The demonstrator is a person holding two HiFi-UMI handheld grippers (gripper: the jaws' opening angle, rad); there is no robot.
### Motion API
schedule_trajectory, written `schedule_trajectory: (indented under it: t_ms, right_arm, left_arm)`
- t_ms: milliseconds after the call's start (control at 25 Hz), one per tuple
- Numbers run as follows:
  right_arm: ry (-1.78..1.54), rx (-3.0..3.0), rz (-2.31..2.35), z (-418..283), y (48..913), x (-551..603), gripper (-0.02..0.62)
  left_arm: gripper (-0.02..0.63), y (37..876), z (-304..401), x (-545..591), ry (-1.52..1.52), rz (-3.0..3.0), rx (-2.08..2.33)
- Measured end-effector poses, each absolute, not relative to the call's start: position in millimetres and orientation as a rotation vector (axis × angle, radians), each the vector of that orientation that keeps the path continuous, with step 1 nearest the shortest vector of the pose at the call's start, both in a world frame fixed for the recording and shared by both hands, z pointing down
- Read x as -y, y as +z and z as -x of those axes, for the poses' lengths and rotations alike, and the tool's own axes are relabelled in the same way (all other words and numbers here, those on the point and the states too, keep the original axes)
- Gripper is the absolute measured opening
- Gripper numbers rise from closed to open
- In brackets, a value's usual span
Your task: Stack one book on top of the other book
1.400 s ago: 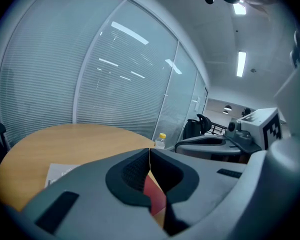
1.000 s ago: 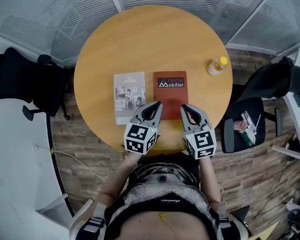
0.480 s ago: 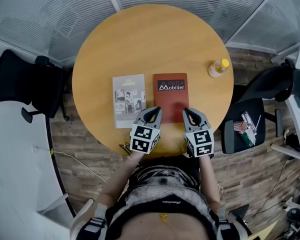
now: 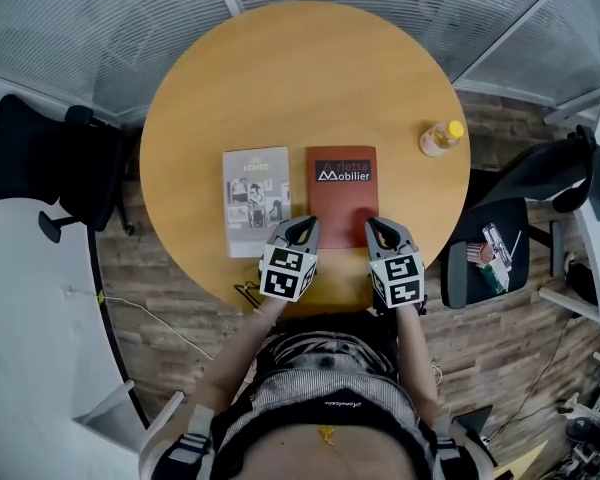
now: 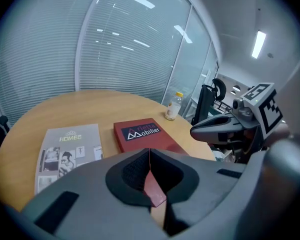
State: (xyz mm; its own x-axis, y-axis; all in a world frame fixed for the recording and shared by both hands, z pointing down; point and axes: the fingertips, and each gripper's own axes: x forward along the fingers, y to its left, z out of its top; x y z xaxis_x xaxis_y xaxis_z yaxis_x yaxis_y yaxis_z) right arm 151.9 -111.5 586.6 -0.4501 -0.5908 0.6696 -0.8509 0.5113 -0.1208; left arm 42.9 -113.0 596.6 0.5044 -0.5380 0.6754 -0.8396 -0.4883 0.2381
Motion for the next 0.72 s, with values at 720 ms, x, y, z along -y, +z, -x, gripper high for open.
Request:
schedule_trajectory:
  t_ms: [720]
  right_arm:
    - [0.795, 2.089, -1.196, -171.2, 635.5, 123.3, 0.032]
  left_arm:
    - [0.021, 641.5, -36.1, 120.7, 0.718, -2.020, 1.066]
